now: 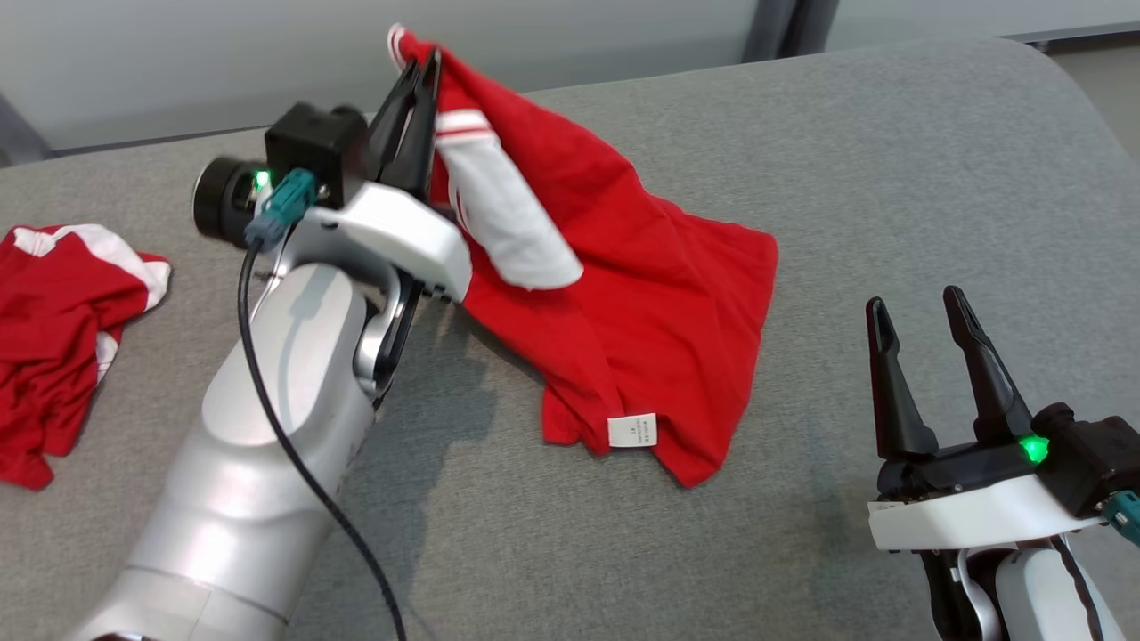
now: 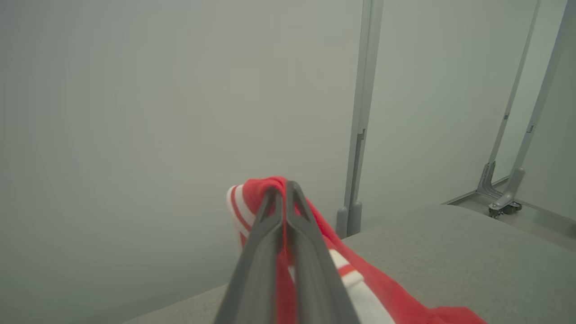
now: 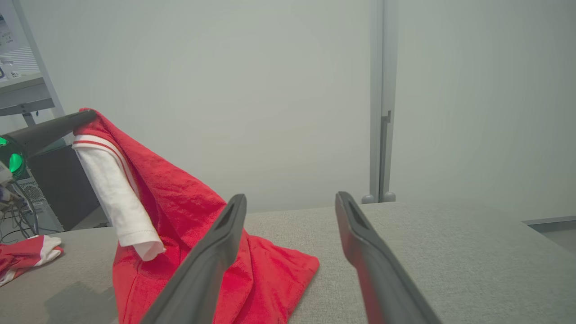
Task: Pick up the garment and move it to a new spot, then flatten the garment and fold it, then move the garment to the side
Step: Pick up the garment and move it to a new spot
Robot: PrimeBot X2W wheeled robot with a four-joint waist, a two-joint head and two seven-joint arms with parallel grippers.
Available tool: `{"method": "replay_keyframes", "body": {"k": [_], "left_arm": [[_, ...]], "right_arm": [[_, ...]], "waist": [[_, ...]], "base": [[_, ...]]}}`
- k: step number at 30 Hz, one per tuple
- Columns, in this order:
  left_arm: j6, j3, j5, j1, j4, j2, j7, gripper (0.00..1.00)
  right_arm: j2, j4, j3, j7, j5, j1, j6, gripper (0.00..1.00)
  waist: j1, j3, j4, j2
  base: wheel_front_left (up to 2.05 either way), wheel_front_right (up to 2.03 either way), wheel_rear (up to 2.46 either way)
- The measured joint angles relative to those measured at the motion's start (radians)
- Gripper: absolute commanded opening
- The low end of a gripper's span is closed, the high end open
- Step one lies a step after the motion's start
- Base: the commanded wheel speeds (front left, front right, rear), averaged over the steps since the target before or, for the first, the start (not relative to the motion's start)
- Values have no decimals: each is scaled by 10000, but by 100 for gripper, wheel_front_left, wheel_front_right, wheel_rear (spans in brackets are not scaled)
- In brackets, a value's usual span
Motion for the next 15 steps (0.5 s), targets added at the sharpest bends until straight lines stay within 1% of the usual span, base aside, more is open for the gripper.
{"method": "replay_keyframes", "body": {"k": [5, 9, 12, 13, 15], "left_arm": [[-27, 520, 215, 761, -8, 257, 0, 0], [104, 989, 570, 1158, 19, 608, 0, 0], [100, 1223, 731, 1369, 261, 656, 2, 0], [88, 1246, 755, 1434, 410, 652, 0, 0], [-125, 1250, 784, 1537, 813, 633, 6, 0]], "right_arm": [[2, 4, -36, 0, -8, 1, 0, 100], [8, 19, 21, 0, -17, -1, 0, 100], [8, 25, 58, 0, -21, -2, 0, 100], [8, 35, 79, 0, -23, -3, 0, 100], [6, 61, 115, 0, -29, -4, 0, 100]], "waist": [[0, 83, 392, 0], [0, 110, 627, 0], [0, 100, 715, 0], [0, 93, 730, 0], [0, 76, 731, 0]], "base": [[0, 0, 0], [0, 0, 0], [0, 0, 0], [0, 0, 0], [0, 0, 0]]}}
